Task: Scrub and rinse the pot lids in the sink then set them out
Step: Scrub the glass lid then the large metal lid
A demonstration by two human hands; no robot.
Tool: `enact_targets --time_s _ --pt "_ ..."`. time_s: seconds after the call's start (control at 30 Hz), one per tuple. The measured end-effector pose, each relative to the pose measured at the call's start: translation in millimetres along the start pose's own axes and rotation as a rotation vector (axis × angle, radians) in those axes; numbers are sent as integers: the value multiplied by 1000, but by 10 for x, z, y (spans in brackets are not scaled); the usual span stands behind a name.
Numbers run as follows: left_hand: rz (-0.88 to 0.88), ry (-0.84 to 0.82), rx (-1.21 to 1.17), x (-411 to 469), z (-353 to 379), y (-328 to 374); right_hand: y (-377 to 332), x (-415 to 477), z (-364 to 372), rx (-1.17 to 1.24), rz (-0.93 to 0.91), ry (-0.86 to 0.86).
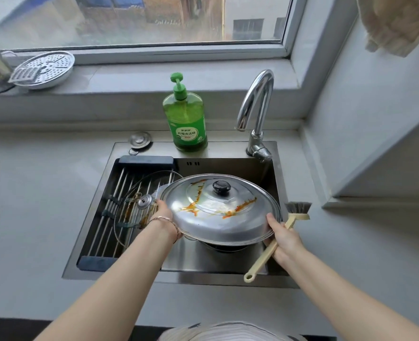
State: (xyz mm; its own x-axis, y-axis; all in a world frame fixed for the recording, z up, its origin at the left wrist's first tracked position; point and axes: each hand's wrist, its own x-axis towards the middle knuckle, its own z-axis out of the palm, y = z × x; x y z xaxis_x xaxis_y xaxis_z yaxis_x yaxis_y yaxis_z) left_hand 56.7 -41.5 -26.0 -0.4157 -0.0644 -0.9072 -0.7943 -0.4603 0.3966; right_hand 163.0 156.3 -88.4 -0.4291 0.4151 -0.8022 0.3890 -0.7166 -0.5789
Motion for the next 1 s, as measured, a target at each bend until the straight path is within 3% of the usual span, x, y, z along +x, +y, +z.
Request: enact_targets --time_s 0.1,0.27,0.43,0.53,0.63,0.73,0.87,1.0 --pt "183 122 112 18 47 -35 -28 -38 -110 -216 -79 -23" --pt "499 52 267 17 -85 6 -192 -289 -292 -1183 -576 69" --pt "574 16 382 -179 -105 32 -223 -776 25 -1503 -941 -226" --pt "568 -33 403 -273 -53 -37 -152 -953 169 -1542 -1017 -457" --pt "583 -34 492 -400 -24 -139 -111 -965 294 -1437 -989 -565" --pt "655 1 574 -414 -34 -220 -166 -934 452 -1223 -982 -570" --pt "725 78 608 -515 -16 -256 -426 -800 652 -1243 -946 -349" --pt "715 132 574 -550 10 -152 -217 -1031 520 -1276 -980 -509"
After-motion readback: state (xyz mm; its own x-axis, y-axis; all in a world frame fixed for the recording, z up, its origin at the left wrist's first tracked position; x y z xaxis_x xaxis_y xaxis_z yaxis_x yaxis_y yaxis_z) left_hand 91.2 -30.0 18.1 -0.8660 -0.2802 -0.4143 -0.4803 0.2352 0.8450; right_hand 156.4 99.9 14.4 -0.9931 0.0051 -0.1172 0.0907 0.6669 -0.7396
